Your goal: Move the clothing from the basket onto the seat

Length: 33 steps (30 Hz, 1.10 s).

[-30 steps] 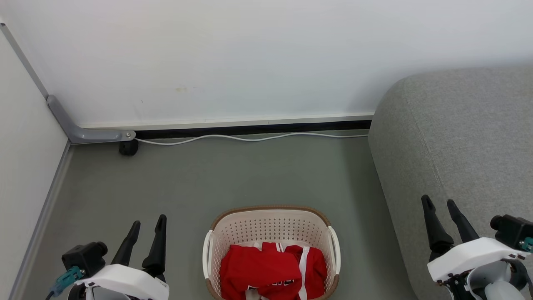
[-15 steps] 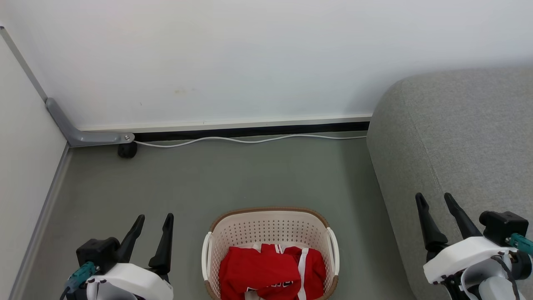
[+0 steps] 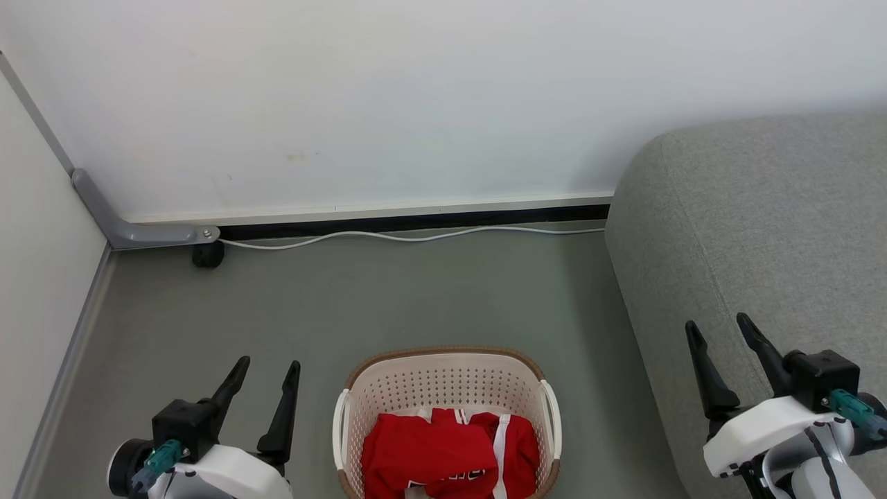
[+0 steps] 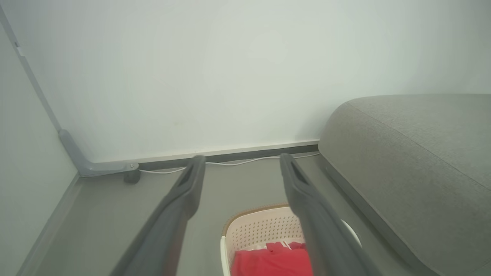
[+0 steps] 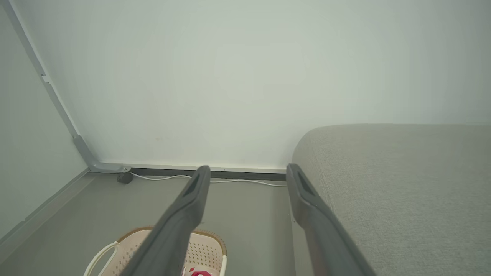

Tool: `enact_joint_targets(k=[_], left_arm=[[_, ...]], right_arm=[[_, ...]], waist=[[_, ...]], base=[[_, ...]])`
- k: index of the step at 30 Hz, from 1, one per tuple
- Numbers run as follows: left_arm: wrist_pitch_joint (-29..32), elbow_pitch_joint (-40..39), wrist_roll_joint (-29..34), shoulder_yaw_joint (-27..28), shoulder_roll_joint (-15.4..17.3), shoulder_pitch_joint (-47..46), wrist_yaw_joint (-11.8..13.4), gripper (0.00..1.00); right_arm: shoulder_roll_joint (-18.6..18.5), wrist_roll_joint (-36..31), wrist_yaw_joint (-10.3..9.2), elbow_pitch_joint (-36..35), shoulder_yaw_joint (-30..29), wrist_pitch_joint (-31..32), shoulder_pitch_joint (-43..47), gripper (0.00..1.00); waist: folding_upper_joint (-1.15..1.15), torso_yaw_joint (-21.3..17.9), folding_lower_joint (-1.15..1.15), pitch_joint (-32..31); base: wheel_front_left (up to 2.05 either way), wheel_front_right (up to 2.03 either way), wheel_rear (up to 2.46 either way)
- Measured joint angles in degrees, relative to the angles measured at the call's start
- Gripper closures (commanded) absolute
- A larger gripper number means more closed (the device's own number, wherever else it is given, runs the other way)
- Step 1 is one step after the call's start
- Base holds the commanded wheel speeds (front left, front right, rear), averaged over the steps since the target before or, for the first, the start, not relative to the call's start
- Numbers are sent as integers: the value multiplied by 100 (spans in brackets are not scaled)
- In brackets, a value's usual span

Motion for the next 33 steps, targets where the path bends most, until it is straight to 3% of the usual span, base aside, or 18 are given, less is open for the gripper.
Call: enact_joint_targets(k=[8, 19, 33], left_arm=[[-149, 46, 521, -34, 12, -54, -2, 0], [-166, 446, 564, 720, -209, -107, -18, 0], [-166, 522, 665, 840, -336, -121, -18, 0]], right_arm=[[-48, -568, 1, 42, 68, -155, -91, 0], [132, -822, 1, 175, -580, -157, -92, 0], [218, -847, 1, 148, -644, -157, -92, 0]], waist=[[0, -18, 0, 20], [0, -6, 0, 35], [0, -15, 0, 72]], base=[[0, 0, 0], [0, 0, 0], [0, 0, 0]])
